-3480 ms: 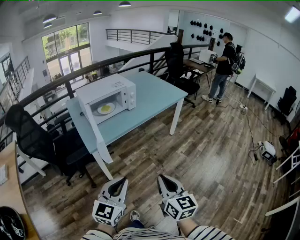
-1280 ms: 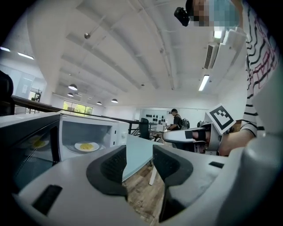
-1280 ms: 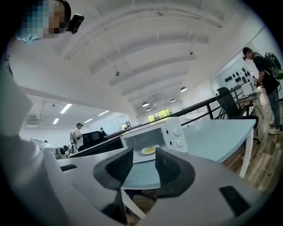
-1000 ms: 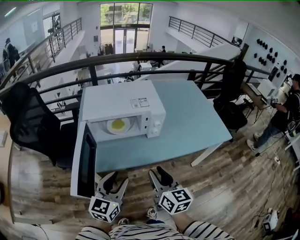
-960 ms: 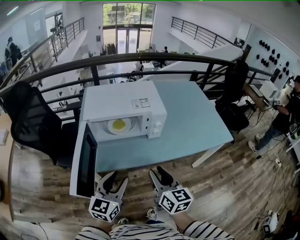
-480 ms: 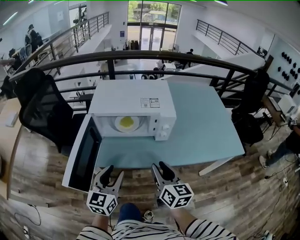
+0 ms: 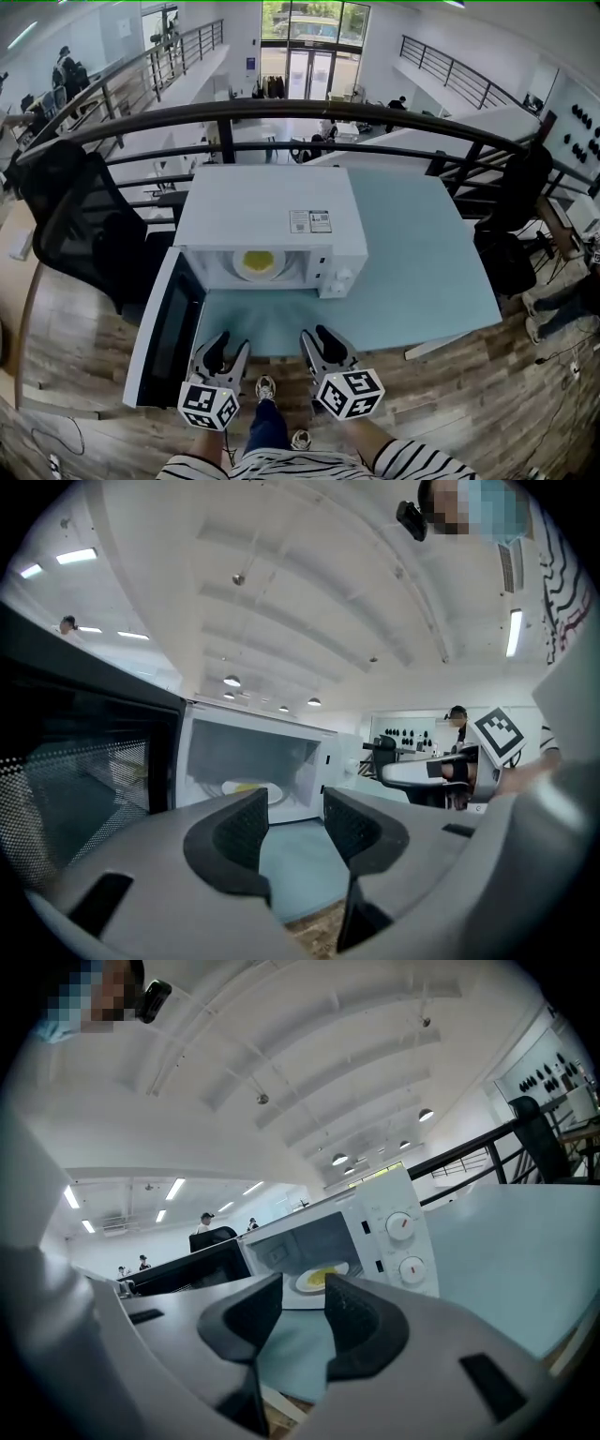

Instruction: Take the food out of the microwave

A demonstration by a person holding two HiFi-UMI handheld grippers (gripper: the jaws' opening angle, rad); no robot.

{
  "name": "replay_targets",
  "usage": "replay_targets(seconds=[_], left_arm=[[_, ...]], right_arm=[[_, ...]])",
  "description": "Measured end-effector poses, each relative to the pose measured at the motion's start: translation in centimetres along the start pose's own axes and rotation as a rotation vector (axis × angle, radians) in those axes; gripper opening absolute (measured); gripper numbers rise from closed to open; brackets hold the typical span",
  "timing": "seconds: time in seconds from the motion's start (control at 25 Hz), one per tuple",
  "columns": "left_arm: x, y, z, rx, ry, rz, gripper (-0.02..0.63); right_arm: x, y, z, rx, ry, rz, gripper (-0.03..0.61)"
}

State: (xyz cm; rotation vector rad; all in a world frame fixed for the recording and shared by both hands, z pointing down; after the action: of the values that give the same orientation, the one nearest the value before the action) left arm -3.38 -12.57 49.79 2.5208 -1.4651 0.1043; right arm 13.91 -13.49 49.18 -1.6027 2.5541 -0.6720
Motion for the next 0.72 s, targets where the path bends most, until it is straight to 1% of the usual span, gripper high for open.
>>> replay_targets(seconds=[0.2,0.44,0.6,0.72], left_arm=[[3.1,2.9,-1.0,-0.047,0.029,0.015,0.166],[6.5,5.3,-1.9,-0.084,0.061,0.024,0.166],[8.9,6.9,-2.0,-0.121,0.058,0.036,0.166],[10.5,8.2,-1.6,-0.154,0.037,0.051,0.166]], right_arm=[[3.8,-0.7,-0.6,0.01,0.022,0.0,0.15],[8.0,-2.1,-0.9,0.013,0.047,-0.011,0.15],[10.7,-3.2,-1.0,0.02,0.058,-0.026,0.15],[12.4,-3.7,-1.3,0.034,0.067,-0.036,0.15]])
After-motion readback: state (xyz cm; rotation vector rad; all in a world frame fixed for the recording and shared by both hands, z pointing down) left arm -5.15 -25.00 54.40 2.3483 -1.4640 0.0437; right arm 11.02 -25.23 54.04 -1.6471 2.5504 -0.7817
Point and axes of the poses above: the fingertips, and each gripper's own axes: x forward along the fingers, y to its left, z out of its top, the point moved 2 cm from there along -x, backward along the fingers
